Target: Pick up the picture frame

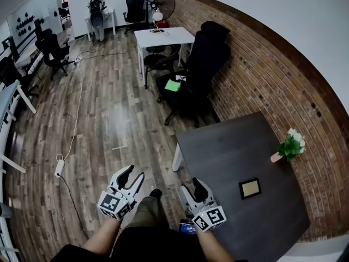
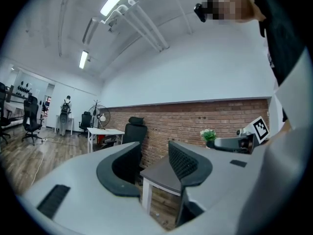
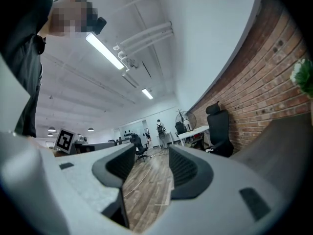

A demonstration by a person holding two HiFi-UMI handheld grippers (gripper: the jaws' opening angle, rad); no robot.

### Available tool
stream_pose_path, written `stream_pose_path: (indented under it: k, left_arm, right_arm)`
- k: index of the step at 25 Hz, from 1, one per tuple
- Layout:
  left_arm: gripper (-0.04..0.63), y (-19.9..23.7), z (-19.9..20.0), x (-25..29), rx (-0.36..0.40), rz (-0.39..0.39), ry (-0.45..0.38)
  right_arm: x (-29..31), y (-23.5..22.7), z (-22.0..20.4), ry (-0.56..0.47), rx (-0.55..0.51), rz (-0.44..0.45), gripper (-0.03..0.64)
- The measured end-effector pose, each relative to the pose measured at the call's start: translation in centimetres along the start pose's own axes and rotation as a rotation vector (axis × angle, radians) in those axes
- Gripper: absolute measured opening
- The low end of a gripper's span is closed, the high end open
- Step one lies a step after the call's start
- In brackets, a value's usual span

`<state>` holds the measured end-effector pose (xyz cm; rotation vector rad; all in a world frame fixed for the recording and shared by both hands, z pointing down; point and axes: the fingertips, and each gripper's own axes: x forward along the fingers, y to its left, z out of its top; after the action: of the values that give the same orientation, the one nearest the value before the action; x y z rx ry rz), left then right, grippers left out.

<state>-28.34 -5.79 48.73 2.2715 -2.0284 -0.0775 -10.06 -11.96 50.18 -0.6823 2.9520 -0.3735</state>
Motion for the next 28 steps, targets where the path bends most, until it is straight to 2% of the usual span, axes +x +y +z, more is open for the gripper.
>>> stream_pose_path:
  k: [8, 13, 17, 22, 28]
  left_arm:
    - [0.163, 3.0, -0.7, 12.8, -0.026, -0.18, 0.033]
    - [0.164, 2.4, -0.2, 20.4, -0.03, -0.33, 0.056]
    - [0.164, -0.3, 0.2, 26.2, -0.038, -0.489, 0.074]
    - [0.164, -4.7, 0.6, 31.6, -0.03, -0.695, 0.1]
    - [0.164, -12.7, -2.4, 35.0, -0.04, -0.981, 0.192]
  right_arm:
    - [4.3, -7.5, 1.4, -0.016, -0.009, -0.175, 0.221]
    - [5.6, -10.9, 3.2, -0.034, -0.022, -0.289, 0.221]
    - [4.4, -14.1, 4.7, -0.057, -0.024, -0.414, 0.221]
    - [1.4, -18.0, 6.6, -0.106, -0.02, -0.616, 0.221]
    - [-4.6, -20.8, 7.5, -0.148, -0.034, -0.863, 0.221]
